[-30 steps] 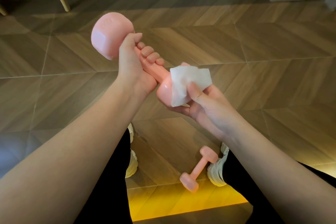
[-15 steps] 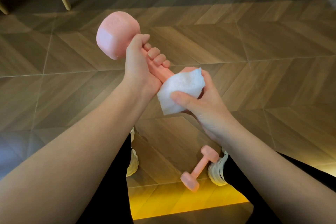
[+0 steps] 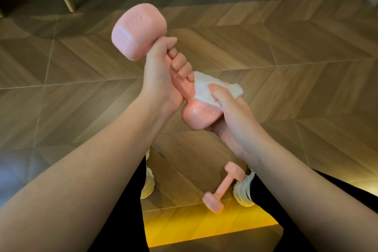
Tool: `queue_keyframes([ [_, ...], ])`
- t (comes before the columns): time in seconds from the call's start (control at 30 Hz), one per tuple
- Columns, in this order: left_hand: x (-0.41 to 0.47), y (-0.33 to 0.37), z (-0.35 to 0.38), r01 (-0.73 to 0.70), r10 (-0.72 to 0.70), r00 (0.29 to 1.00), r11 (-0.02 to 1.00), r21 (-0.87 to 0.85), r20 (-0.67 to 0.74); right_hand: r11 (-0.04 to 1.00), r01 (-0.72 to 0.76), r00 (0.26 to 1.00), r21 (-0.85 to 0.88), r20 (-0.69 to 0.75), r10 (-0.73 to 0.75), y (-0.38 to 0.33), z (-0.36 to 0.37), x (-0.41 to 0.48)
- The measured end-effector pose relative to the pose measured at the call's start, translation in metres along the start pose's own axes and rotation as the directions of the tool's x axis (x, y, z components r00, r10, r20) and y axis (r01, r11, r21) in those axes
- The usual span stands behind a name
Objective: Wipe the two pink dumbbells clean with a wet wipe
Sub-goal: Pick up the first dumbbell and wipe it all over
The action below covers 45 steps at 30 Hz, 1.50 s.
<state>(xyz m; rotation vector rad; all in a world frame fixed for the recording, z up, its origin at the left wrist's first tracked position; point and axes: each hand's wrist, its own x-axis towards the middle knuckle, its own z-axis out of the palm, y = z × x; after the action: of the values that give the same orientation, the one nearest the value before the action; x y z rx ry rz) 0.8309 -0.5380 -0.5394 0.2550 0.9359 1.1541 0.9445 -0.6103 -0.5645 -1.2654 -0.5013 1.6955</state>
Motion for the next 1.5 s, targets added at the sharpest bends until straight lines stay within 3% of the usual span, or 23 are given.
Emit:
queue_keyframes([
  [0.17,0.000,0.001,-0.003,-0.025,0.025,1.000,0.999,0.046,0.009,0.995,0.048,0.995,-0.091,0.096,-0.040,0.003,0.002,-0.003],
  [0.43,0.000,0.005,-0.003,-0.008,0.008,1.000,1.000,0.003,0.015,0.991,0.069,0.993,-0.114,0.100,-0.058,0.005,-0.002,-0.005],
  [0.57,0.000,0.006,-0.001,-0.044,0.040,0.996,0.998,0.051,0.076,1.000,0.026,0.996,0.007,0.079,-0.026,0.003,0.000,-0.002],
  [0.7,-0.003,0.003,-0.001,-0.041,0.029,0.984,0.997,0.066,0.174,0.979,-0.096,0.995,0.182,0.000,0.097,-0.001,-0.001,0.004],
  [0.87,-0.005,0.005,0.000,-0.040,0.031,0.969,0.999,0.032,0.244,0.933,-0.189,0.982,0.308,0.048,0.183,-0.004,-0.007,0.005],
  [1.03,-0.005,0.010,-0.004,-0.010,0.022,0.974,0.999,-0.052,0.227,0.933,-0.267,0.942,0.241,0.271,0.199,-0.009,-0.007,-0.003],
  [1.13,-0.004,0.012,-0.007,-0.001,0.016,0.979,0.997,-0.072,0.205,0.960,-0.206,0.932,0.188,0.337,0.134,-0.008,-0.006,-0.006],
  [1.3,-0.001,0.012,-0.009,-0.002,0.018,0.988,0.994,-0.106,0.153,0.990,-0.106,0.933,0.094,0.353,0.066,-0.007,-0.007,-0.008],
  [1.4,0.000,0.009,-0.008,-0.002,0.010,0.997,0.993,-0.119,0.071,0.997,-0.017,0.951,-0.077,0.308,0.040,-0.007,-0.010,-0.009],
  [1.5,0.002,0.007,-0.008,0.011,-0.014,1.000,0.991,-0.134,-0.020,0.995,0.025,0.964,-0.101,0.265,0.002,-0.004,-0.011,-0.011],
])
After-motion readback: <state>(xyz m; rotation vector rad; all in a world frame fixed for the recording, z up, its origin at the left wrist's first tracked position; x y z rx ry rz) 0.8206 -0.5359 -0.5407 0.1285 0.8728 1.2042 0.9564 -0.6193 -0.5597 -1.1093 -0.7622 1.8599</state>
